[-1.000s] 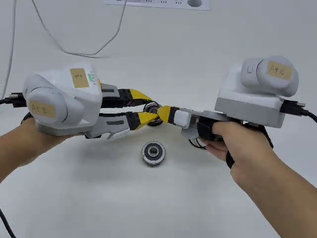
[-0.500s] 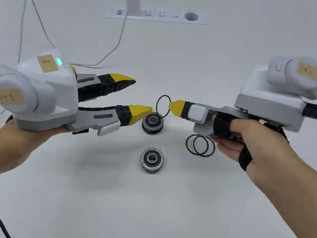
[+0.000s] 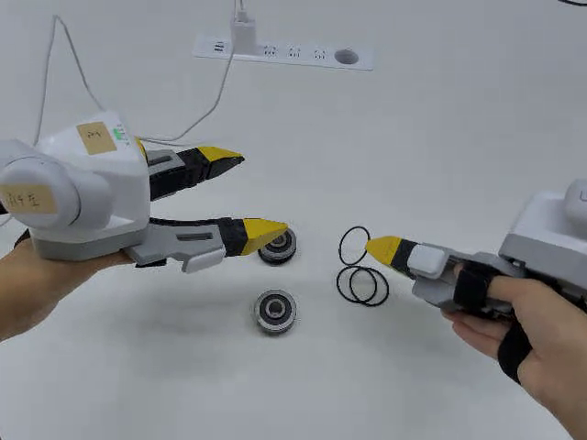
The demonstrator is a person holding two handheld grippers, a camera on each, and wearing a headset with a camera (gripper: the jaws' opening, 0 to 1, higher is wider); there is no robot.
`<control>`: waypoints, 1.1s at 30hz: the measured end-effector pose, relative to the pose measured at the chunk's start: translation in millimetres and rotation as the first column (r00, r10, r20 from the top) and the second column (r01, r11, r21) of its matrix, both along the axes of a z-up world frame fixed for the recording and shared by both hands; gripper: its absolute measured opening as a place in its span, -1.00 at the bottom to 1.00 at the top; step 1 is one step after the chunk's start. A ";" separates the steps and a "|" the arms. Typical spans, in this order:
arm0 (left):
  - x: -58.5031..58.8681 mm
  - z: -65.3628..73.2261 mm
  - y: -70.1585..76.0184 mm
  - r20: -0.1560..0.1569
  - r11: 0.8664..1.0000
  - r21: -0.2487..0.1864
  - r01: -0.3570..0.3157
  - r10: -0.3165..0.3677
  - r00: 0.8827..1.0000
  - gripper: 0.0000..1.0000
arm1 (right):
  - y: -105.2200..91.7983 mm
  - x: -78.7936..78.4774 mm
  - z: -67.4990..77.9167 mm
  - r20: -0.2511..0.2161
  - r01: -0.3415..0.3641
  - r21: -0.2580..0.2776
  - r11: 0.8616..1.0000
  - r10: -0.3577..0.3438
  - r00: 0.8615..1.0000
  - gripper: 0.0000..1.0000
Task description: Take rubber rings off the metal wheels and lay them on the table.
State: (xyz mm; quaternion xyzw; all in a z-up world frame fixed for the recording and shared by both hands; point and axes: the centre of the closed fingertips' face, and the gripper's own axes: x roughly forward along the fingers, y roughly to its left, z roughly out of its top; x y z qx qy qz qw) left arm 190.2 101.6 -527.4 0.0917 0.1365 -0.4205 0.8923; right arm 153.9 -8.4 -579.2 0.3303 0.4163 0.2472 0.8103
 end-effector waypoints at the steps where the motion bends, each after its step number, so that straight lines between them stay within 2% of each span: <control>1: -0.5 0.0 -0.1 -0.002 1.000 -0.001 0.001 -0.001 1.000 0.10 | -0.4 -2.2 -1.7 -0.006 0.000 -0.003 1.000 0.000 1.000 -0.97; 3: -1.6 0.4 -0.9 -0.004 1.000 -0.002 0.005 -0.005 1.000 0.07 | -0.6 -8.1 -6.8 -0.026 -0.007 -0.011 1.000 0.006 1.000 -0.97; 4: -2.0 0.8 -1.5 -0.003 1.000 -0.003 0.006 -0.006 1.000 0.07 | -4.5 -11.2 -13.1 -0.048 -0.002 -0.038 0.999 0.001 0.999 -0.97; 8: -4.1 1.0 -2.2 -0.005 1.000 -0.002 0.009 -0.009 1.000 0.08 | -9.0 -16.6 -18.6 -0.069 0.005 -0.056 0.998 -0.009 0.998 -0.97; 15: -7.1 -0.9 -2.3 -0.012 1.000 0.003 0.012 -0.012 1.000 0.07 | -18.0 -19.4 -26.7 -0.078 -0.005 -0.142 0.990 -0.007 0.997 -0.96; 18: -7.5 -1.6 -2.3 -0.014 1.000 0.007 0.014 -0.014 1.000 0.07 | -20.1 -19.2 -26.5 -0.071 0.000 -0.159 0.987 -0.011 0.997 -0.95; 21: -7.6 -1.6 -2.2 -0.016 1.000 0.004 0.014 -0.014 1.000 0.06 | -20.6 -19.1 -25.8 -0.069 0.003 -0.163 0.987 -0.015 0.998 -0.86; 24: -7.9 -2.6 -2.2 -0.018 1.000 0.008 0.015 -0.015 1.000 0.06 | -25.5 -18.6 -28.6 -0.063 -0.003 -0.199 0.980 -0.010 0.998 -0.85; 27: -8.6 -3.7 -2.1 -0.019 1.000 0.011 0.016 -0.016 1.000 0.06 | -31.2 -17.7 -26.4 -0.047 0.017 -0.228 0.974 -0.029 0.998 -0.82; 28: -8.8 -4.2 -2.3 -0.021 1.000 0.011 0.017 -0.017 1.000 0.06 | -35.5 -17.7 -27.0 -0.040 0.018 -0.259 0.966 -0.029 0.999 -0.80; 29: -9.4 -5.8 -2.2 -0.025 1.000 0.016 0.019 -0.019 1.000 0.06 | -39.0 -15.0 -25.4 -0.003 0.015 -0.292 0.956 -0.017 1.000 -0.78; 30: -9.4 -7.2 -2.1 -0.025 1.000 0.021 0.020 -0.019 0.999 0.05 | -37.7 -11.6 -21.4 0.030 0.023 -0.285 0.958 -0.015 0.999 -0.77; 31: -9.5 -8.6 -1.9 -0.027 0.999 0.025 0.020 -0.019 0.999 0.05 | -35.4 -10.9 -18.3 0.039 0.029 -0.266 0.964 -0.019 0.999 -0.75; 33: -9.0 -14.0 -1.3 -0.038 0.999 0.034 0.019 -0.018 0.999 0.03 | -27.5 -5.1 -9.2 0.085 0.031 -0.210 0.977 -0.013 0.996 -0.68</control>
